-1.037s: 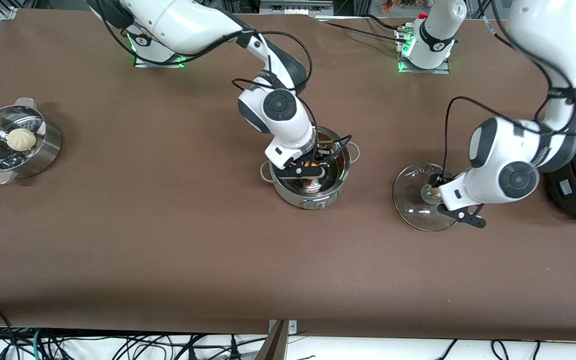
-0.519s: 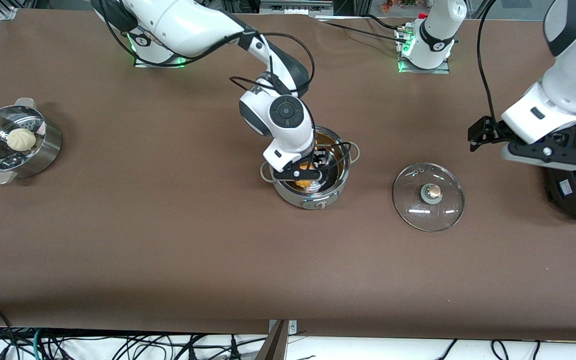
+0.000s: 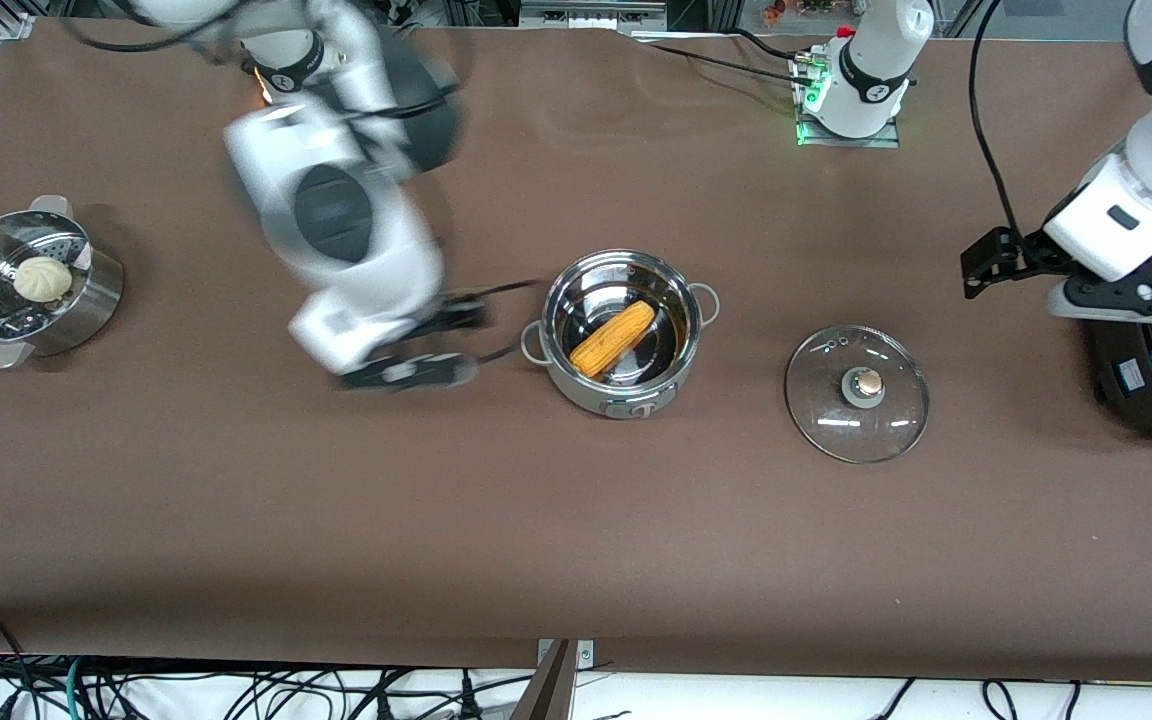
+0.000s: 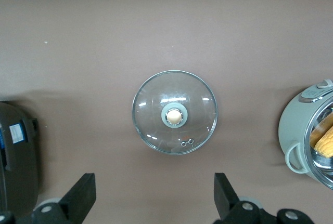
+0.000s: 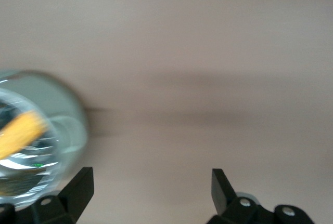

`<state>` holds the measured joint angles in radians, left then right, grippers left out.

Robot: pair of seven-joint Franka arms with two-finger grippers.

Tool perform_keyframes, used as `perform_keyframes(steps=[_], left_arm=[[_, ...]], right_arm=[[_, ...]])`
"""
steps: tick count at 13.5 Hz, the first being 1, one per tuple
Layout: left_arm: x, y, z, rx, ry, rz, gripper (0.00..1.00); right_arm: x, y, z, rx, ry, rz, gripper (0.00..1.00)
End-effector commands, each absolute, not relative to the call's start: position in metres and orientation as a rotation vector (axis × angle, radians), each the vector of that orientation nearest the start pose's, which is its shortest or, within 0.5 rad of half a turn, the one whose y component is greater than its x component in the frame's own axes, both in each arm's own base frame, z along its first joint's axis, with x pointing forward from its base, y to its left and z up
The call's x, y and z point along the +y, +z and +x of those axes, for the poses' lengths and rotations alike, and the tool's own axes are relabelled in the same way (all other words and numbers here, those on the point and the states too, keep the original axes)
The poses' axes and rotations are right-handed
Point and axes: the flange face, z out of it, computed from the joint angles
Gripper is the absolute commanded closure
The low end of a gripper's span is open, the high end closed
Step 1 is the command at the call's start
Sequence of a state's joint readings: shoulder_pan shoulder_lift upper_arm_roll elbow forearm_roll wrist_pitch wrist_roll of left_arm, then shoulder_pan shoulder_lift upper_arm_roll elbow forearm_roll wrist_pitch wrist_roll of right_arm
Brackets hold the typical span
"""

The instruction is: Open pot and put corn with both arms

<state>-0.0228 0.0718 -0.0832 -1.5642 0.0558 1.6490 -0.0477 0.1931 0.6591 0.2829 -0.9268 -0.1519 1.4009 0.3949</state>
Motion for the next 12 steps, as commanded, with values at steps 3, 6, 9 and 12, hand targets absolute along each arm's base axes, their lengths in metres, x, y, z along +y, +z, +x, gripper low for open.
perform_keyframes(steps=[3, 6, 9, 12], left_arm=[[-0.054, 0.604, 0.573, 0.012, -0.014, -3.114, 0.00], [-0.053, 0.604, 0.573, 0.009, -0.010, -3.112, 0.00], [-0.054, 0.603, 0.572, 0.011, 0.007, -3.111, 0.00], [-0.055, 0.603, 0.572, 0.014, 0.009, -3.109, 0.00]], right_arm=[[0.053, 0.506, 0.692, 0.054, 0.356, -3.122, 0.00], [0.023, 0.519, 0.688, 0.196, 0.296, -3.213, 0.00], [0.031, 0.521, 0.634, 0.284, 0.122, -3.276, 0.00], [0.024, 0.548, 0.592, 0.311, 0.000, -3.212, 0.00]])
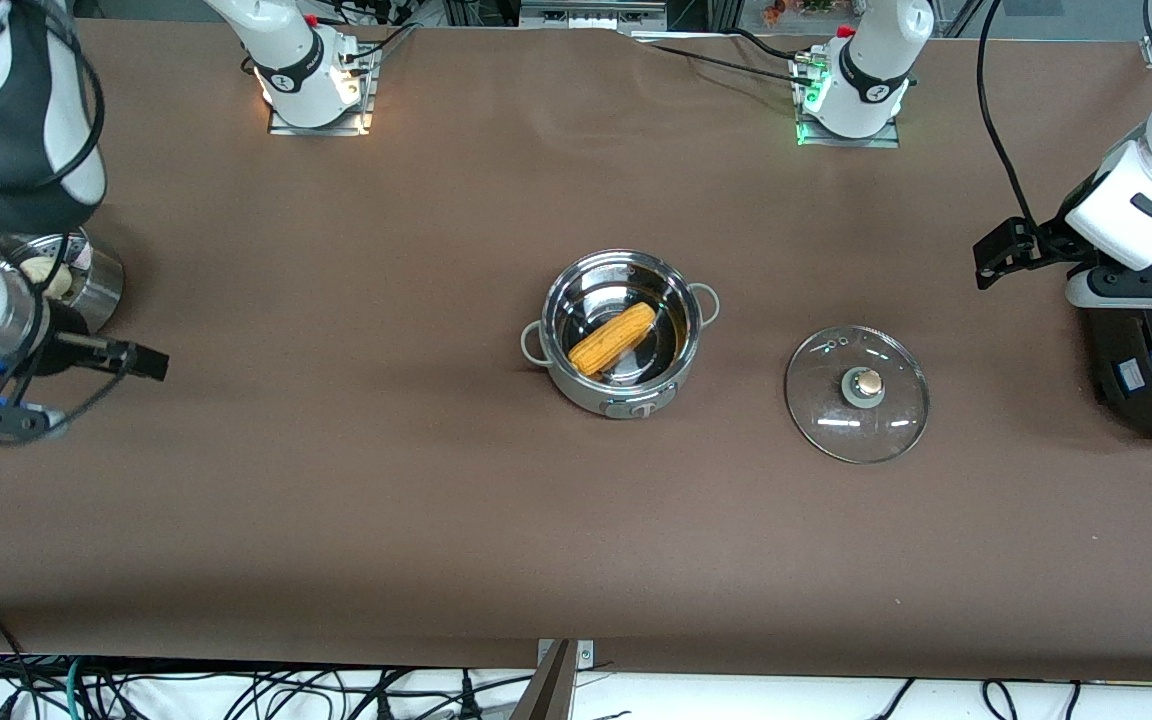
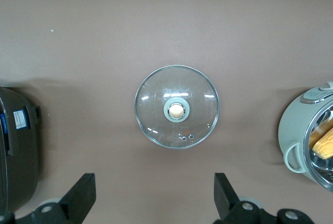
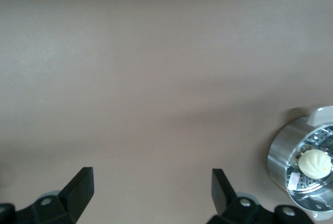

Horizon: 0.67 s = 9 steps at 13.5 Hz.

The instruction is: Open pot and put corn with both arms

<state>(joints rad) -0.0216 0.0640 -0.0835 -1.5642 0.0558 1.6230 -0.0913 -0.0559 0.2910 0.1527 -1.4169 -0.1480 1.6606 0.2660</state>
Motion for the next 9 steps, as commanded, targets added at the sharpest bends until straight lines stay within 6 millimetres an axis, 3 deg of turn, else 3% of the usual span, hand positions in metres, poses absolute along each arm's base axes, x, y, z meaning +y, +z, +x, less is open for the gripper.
perform_keyframes(steps=[1, 3, 5, 9], left_arm=[[-0.055, 0.603, 0.572, 0.016, 0.009, -3.108, 0.00], [-0.057, 0.603, 0.571, 0.012, 0.008, -3.106, 0.00], [-0.057, 0.603, 0.571, 0.014, 0.008, -3.105, 0.00], [-0.057, 0.603, 0.571, 0.014, 0.008, -3.103, 0.00]], right_arm=[[0.022, 0.558, 0.585, 0.336, 0.012, -3.157, 0.00], [0.018, 0.581, 0.574, 0.348, -0.037, -3.151, 0.00], [0.015, 0.600, 0.555, 0.343, 0.020, -3.164, 0.00], [-0.002, 0.597, 0.555, 0.255, 0.092, -3.174, 0.00]])
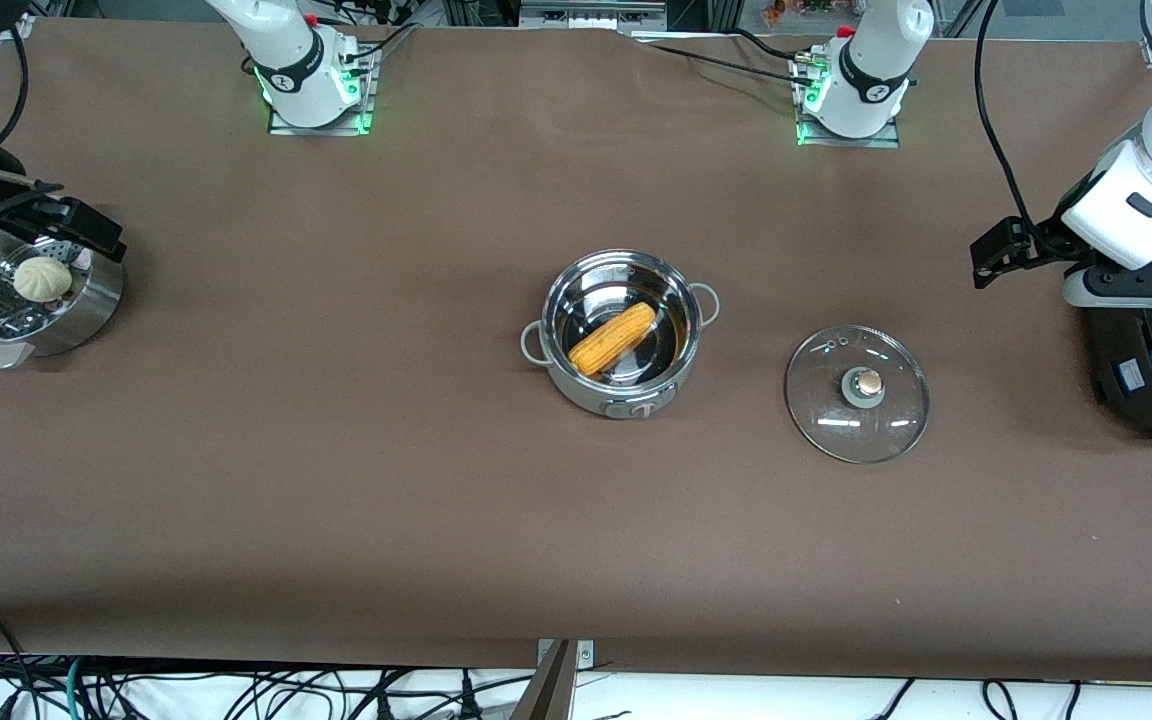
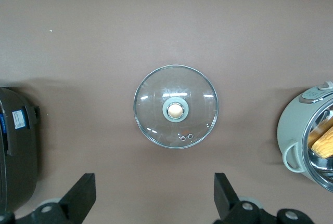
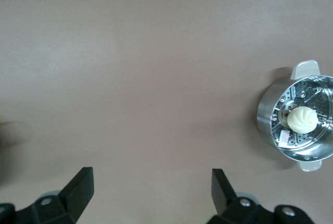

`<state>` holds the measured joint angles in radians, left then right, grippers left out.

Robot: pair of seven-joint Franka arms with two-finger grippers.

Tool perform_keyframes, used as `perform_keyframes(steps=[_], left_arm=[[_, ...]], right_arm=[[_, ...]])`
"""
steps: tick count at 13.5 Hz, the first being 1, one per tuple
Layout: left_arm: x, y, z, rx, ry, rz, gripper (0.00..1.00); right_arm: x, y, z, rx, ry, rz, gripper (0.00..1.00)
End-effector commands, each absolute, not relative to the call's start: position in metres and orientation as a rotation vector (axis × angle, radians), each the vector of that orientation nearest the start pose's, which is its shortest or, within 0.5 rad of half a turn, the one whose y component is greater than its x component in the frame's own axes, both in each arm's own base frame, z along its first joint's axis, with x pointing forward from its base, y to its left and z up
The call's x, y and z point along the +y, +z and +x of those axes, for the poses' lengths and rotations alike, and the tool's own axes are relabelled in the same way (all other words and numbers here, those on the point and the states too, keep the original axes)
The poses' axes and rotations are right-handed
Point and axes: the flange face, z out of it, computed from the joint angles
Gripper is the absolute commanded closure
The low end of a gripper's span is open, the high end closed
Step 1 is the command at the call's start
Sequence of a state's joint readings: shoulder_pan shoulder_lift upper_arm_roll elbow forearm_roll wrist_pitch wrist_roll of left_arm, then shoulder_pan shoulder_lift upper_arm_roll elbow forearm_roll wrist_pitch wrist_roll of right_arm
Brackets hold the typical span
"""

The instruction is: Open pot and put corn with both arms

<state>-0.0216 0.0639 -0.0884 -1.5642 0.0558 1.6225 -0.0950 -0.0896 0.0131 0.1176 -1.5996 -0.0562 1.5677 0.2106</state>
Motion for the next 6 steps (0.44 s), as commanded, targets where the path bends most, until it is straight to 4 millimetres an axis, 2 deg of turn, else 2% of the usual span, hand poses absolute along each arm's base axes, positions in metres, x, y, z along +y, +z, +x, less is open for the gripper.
perform_keyframes(steps=[1, 6], left_arm=[[-0.0573, 0.6033, 0.5714, 0.014, 0.008, -3.103, 0.00], [-0.0572, 0.6029, 0.5709, 0.014, 0.015, -3.103, 0.00]], right_arm=[[-0.0039, 0.5945, 0.5591, 0.257, 0.100, -3.171, 0.00], [-0.0049, 0.5907, 0.5641, 0.261, 0.107, -3.166, 0.00]])
